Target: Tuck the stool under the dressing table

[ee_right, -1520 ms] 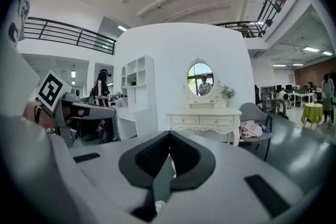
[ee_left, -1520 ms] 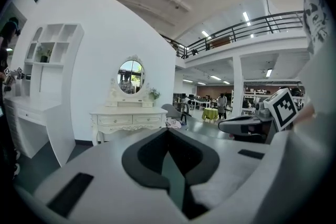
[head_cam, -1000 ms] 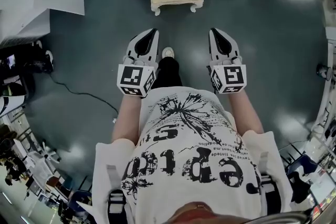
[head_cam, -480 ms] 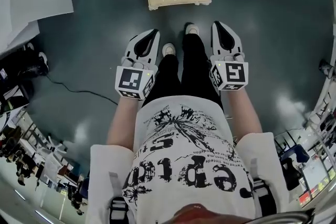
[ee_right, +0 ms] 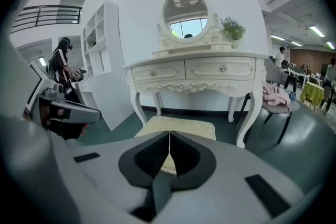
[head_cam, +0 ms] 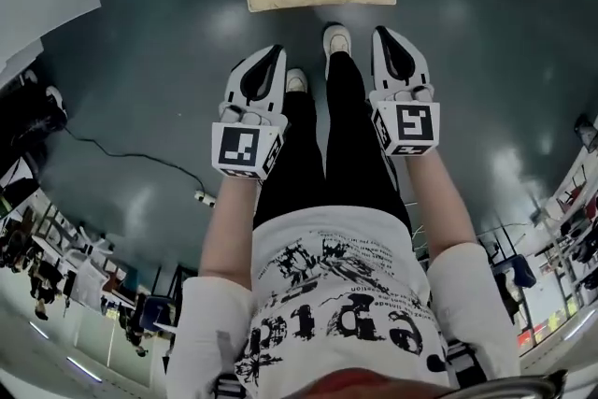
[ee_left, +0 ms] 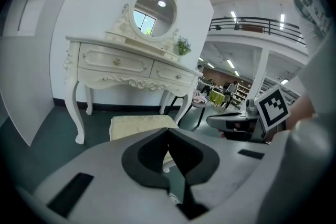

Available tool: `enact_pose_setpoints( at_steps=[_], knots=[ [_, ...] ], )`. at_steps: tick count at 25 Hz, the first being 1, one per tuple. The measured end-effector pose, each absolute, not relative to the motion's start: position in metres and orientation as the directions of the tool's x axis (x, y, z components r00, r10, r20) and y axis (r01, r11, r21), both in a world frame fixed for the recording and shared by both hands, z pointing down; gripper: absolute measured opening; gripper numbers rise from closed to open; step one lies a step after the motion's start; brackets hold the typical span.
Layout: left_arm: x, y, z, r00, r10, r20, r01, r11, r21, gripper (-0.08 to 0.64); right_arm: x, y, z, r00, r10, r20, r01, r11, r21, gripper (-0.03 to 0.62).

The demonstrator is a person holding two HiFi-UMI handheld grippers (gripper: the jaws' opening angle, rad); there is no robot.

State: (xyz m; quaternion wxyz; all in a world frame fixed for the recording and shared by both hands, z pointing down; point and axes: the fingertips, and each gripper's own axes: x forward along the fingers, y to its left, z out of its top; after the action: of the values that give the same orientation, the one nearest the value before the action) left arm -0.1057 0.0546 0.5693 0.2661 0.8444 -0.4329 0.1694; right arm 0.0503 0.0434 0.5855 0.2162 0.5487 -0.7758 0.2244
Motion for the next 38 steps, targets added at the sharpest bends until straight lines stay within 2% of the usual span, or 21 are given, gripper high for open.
enact_pose_setpoints(
  at_steps=[6,13,17,26,38],
  knots=[
    [-0.065,0.048,0.689,0.603,-0.580,0.548,-0.792,-0.518,0.323,0.020,0.072,0.047,0.715,-0.318,-0.689,0.651,-0.942,0.309,-0.133,0.018],
    [-0.073,0.034,0.761,0.595,-0.545,0.591,-0.787,-0.546,0.288,0.020,0.057,0.044,0.780,-0.298,-0.659,0.690,-0.945,0.306,-0.116,0.018],
    [-0.069,0.033,0.778,0.579,-0.536,0.614,-0.795,-0.538,0.280,0.020,0.062,0.038,0.794,-0.284,-0.654,0.701,-0.952,0.280,-0.124,0.018],
    [-0.078,0.021,0.793,0.526,-0.588,0.614,-0.849,-0.401,0.343,0.020,0.063,0.028,0.799,-0.314,-0.635,0.706,-0.944,0.291,-0.158,0.018],
    [-0.073,0.019,0.792,0.532,-0.568,0.628,-0.843,-0.420,0.335,0.020,0.067,0.021,0.799,-0.324,-0.611,0.723,-0.941,0.286,-0.181,0.018]
  ],
)
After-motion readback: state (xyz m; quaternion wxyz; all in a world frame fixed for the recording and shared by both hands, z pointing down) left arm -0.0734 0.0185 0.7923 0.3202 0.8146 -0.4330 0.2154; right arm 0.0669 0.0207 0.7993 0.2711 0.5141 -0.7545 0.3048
